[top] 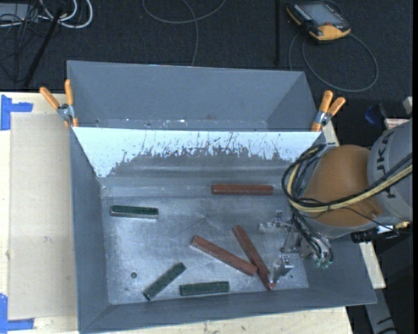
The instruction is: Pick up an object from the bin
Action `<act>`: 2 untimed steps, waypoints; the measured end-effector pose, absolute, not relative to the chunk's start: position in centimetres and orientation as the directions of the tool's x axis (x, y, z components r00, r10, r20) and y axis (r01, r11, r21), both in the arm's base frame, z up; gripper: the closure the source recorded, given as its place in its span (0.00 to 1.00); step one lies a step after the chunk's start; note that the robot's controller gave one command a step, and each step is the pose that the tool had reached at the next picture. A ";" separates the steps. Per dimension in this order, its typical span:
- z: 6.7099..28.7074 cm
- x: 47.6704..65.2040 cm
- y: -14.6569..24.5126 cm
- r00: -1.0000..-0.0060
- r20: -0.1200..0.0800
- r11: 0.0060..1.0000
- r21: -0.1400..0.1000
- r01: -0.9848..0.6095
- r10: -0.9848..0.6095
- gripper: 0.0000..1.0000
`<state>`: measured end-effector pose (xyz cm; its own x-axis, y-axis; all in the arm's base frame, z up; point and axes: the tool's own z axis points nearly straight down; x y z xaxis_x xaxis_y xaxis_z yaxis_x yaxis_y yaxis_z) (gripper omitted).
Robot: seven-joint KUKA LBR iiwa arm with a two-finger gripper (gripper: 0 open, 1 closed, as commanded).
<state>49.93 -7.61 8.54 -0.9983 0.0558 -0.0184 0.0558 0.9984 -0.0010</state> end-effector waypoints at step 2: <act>7.4 47.7 0.0 -1.000 -0.013 1.000 0.001 -0.010 -0.010 1.00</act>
Offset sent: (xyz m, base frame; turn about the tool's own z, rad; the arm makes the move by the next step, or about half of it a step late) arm -0.0266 0.0752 -0.0154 -0.0632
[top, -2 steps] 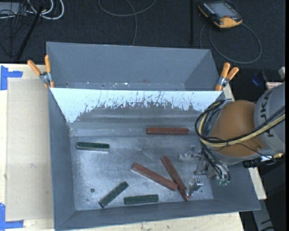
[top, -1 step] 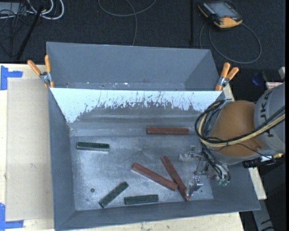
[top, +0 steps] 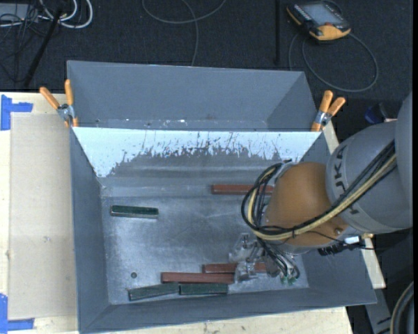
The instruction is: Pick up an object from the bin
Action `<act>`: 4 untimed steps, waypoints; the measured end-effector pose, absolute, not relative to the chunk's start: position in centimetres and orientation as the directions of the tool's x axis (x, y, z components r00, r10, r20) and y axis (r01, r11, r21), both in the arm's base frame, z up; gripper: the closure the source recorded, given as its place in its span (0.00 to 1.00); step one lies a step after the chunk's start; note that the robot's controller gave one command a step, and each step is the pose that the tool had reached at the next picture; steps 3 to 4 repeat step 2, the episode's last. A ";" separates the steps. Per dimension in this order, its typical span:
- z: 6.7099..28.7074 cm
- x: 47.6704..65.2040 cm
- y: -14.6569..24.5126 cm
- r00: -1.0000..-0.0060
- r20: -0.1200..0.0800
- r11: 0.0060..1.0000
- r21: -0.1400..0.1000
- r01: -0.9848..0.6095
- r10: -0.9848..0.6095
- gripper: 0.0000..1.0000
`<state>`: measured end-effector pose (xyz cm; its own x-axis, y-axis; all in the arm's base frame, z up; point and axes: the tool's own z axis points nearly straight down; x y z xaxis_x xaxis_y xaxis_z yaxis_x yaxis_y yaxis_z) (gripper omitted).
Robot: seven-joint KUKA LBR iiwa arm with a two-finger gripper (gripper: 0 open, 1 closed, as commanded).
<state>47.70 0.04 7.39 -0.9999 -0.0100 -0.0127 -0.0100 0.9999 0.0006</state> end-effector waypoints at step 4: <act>26.7 49.8 -0.1 -0.999 -0.009 0.999 0.000 -0.032 -0.032 1.00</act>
Offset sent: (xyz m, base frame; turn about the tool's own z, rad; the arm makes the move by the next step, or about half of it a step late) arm 0.0187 -0.0026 0.1894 -0.0209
